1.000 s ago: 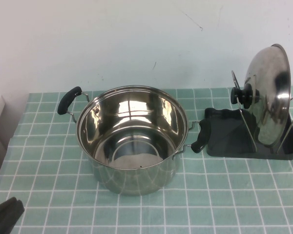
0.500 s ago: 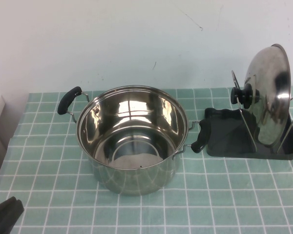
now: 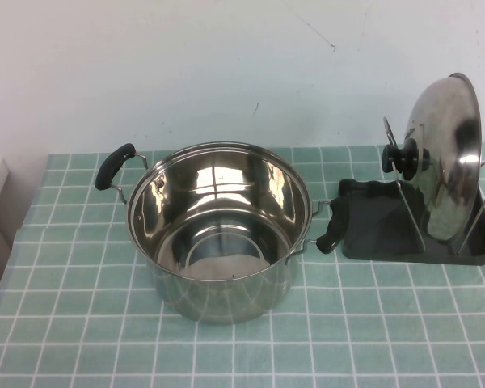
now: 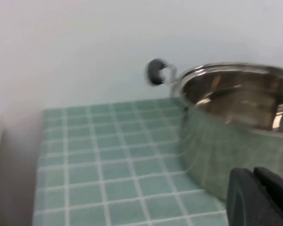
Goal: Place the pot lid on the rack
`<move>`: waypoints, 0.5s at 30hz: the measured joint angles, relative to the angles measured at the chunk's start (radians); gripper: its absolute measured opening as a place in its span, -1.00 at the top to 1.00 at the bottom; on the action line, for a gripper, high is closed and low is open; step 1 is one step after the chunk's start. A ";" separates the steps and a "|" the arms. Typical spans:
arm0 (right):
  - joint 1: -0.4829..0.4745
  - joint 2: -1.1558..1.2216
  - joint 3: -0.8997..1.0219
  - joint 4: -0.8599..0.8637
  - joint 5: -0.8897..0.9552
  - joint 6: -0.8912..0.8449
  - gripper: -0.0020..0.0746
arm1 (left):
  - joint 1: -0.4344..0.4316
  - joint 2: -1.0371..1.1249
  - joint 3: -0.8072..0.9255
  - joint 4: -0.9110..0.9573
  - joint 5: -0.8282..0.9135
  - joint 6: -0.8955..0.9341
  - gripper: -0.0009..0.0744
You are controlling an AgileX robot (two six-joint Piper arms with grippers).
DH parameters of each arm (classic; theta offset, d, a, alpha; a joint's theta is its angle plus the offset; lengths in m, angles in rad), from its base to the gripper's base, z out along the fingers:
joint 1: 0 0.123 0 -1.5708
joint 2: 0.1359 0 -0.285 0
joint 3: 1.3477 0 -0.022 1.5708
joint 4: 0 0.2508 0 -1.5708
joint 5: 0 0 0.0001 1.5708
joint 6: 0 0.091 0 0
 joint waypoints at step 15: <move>0.000 0.000 0.000 0.008 0.007 -0.002 0.95 | 0.199 -0.024 0.108 -0.084 0.060 0.076 0.98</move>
